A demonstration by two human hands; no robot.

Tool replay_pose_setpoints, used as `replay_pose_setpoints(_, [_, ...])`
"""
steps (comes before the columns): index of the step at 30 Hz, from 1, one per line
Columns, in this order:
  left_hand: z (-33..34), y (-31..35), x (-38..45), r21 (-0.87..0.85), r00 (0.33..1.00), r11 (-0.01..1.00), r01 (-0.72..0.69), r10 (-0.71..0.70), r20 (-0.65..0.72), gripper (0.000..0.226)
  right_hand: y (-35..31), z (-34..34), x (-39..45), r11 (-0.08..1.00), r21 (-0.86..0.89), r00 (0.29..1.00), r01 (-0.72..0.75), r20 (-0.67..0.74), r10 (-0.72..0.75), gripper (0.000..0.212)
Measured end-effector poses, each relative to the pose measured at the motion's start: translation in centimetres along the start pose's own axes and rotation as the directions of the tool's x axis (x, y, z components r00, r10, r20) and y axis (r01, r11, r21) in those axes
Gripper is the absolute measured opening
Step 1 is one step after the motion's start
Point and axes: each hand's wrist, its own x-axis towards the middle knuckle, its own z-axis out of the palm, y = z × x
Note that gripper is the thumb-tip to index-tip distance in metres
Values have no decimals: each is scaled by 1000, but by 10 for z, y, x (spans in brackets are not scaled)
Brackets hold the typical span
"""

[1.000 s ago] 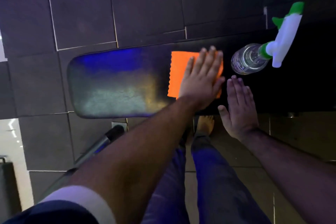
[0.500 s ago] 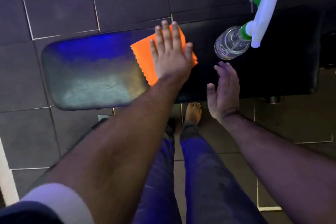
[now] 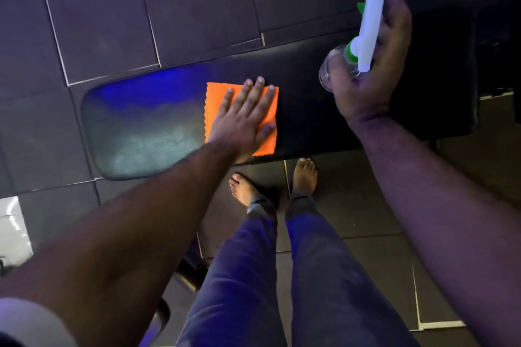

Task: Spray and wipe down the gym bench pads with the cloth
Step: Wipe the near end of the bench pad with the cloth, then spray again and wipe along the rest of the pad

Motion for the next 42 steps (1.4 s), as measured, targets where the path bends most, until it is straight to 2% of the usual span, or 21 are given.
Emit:
replay_pose_setpoints(2, [-15, 7, 15, -48, 998, 999, 26, -24, 52, 92, -19, 2, 3, 993, 67, 995, -97, -30, 99, 74])
replay_pose_setpoints(4, [-26, 16, 22, -16, 995, 997, -70, 71, 75, 104, -32, -1, 3, 989, 39, 987, -146, -61, 148, 66])
replay_pose_setpoints(5, [-31, 21, 23, 17, 987, 989, -144, 143, 73, 106, -34, -6, 2, 992, -3, 990, -124, -68, 124, 62])
replay_pose_setpoints(7, [-42, 30, 25, 25, 972, 973, -230, 228, 56, 101, -36, -19, -1, 998, -47, 998, -46, -35, 45, 62])
replay_pose_setpoints(8, [-48, 35, 28, -1, 974, 975, -224, 224, 40, 98, -36, -27, -2, 998, -45, 998, -55, -18, 54, 62])
replay_pose_setpoints(10, [-56, 46, 36, -72, 985, 982, -173, 174, 9, 94, -36, -43, -8, 983, -76, 985, -166, 21, 169, 54])
replay_pose_setpoints(13, [-57, 63, 45, -140, 994, 984, -106, 107, -4, 90, -34, -65, -38, 914, -204, 926, -351, 71, 372, 40])
replay_pose_setpoints(16, [-48, 75, 48, -132, 998, 990, -50, 55, 37, 88, -30, -81, -78, 832, -310, 845, -461, 132, 518, 34])
replay_pose_setpoints(21, [-20, 89, 37, -19, 995, 999, -44, 46, 94, 96, -8, -89, -123, 691, -537, 705, -483, 230, 671, 33])
replay_pose_setpoints(24, [-14, 90, 35, 8, 996, 999, -42, 41, 73, 100, 0, -86, -137, 669, -607, 692, -429, 256, 675, 18])
replay_pose_setpoints(28, [-14, 88, 37, 29, 996, 998, -56, 54, 67, 106, 7, -88, -136, 636, -639, 712, -432, 191, 676, 22])
replay_pose_setpoints(30, [-16, 90, 38, 12, 994, 996, -87, 86, 63, 114, 12, -95, -132, 609, -629, 705, -484, 133, 697, 16])
replay_pose_setpoints(33, [-23, 102, 50, 16, 984, 987, -160, 159, 79, 123, 21, -112, -124, 558, -600, 700, -573, -4, 714, 19])
replay_pose_setpoints(38, [-29, 130, 74, -21, 970, 980, -197, 198, 143, 120, 46, -147, -113, 414, -621, 623, -665, -156, 767, 25])
replay_pose_setpoints(42, [-27, 137, 76, -17, 977, 988, -157, 157, 141, 121, 60, -172, -99, 372, -606, 615, -703, -255, 746, 27])
